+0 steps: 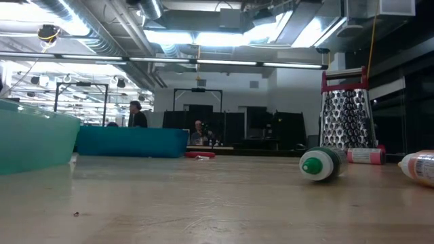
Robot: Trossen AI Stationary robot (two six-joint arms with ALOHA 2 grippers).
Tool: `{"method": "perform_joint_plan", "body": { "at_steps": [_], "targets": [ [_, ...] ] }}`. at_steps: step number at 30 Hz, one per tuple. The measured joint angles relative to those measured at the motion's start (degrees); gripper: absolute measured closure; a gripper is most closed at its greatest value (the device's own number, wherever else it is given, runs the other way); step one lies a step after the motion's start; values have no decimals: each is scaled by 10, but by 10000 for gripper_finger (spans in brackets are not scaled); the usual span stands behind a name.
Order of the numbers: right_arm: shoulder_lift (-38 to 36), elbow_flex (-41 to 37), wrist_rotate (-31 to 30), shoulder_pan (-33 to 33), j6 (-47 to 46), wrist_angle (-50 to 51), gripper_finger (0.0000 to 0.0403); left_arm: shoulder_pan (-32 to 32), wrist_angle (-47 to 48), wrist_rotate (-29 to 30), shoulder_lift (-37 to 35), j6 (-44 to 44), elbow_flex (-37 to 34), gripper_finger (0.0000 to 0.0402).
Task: Pick & Place Food Item
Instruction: Put the green food coloring bottle into the green bin
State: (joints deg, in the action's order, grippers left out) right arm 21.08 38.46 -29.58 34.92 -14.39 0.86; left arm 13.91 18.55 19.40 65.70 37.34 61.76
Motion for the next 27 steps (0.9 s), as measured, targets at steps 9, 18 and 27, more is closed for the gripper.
{"method": "perform_joint_plan", "body": {
  "at_steps": [9, 18, 27],
  "targets": [
    [0, 0, 1, 0, -47, -37, 222, -67, -123, -137, 150, -69, 0, 245],
    [1, 0, -24, 0, -56, -73, 222, -58, -179, -143, 254, -11, -1, 245],
    [1, 0, -41, 0, -75, -82, 222, -29, -40, -87, 368, 46, 136, 245]
  ]
}}
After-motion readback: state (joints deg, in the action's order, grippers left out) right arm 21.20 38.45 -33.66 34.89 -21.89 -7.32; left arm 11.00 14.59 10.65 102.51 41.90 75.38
